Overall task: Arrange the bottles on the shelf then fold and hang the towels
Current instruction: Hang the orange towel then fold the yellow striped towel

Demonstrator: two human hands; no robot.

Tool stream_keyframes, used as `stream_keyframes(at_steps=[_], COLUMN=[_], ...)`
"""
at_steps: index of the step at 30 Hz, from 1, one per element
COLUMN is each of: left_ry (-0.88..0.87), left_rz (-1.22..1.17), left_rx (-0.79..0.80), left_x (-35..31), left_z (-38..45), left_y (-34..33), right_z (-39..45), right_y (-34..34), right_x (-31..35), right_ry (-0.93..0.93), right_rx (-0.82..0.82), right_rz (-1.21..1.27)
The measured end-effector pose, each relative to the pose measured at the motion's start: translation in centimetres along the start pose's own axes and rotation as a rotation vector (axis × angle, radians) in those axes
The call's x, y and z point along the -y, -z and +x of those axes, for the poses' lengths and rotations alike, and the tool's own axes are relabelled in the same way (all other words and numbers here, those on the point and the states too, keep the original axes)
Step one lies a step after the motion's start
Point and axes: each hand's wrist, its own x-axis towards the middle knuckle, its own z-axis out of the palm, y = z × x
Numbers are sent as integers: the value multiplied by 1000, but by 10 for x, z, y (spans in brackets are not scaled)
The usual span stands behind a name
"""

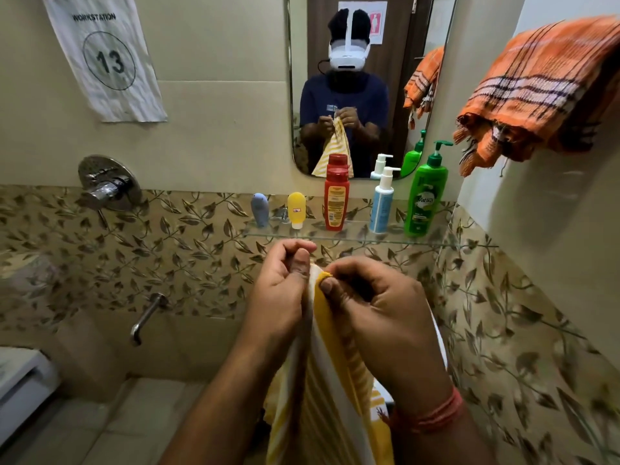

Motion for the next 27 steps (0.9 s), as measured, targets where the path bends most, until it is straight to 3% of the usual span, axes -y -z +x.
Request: stream_keyframes(at_steps=[4,12,20,27], left_ry=[-71,13,-10,19], left_rz=[-77,-217,-206,-217], left_rx=[-23,-143,-17,-49], left_x=[5,6,9,4], left_z=[-17,-25,-35,-29], left_y=[-2,12,35,47], right_z=[-3,-9,-8,-12], right_y=[-7,-26,-39,-60], right_x=[-7,0,-4,-4], right_ry=[61,50,30,-14], right_rx=[-37,40,-16,-33], right_rz=[-221,-223,-233,-145])
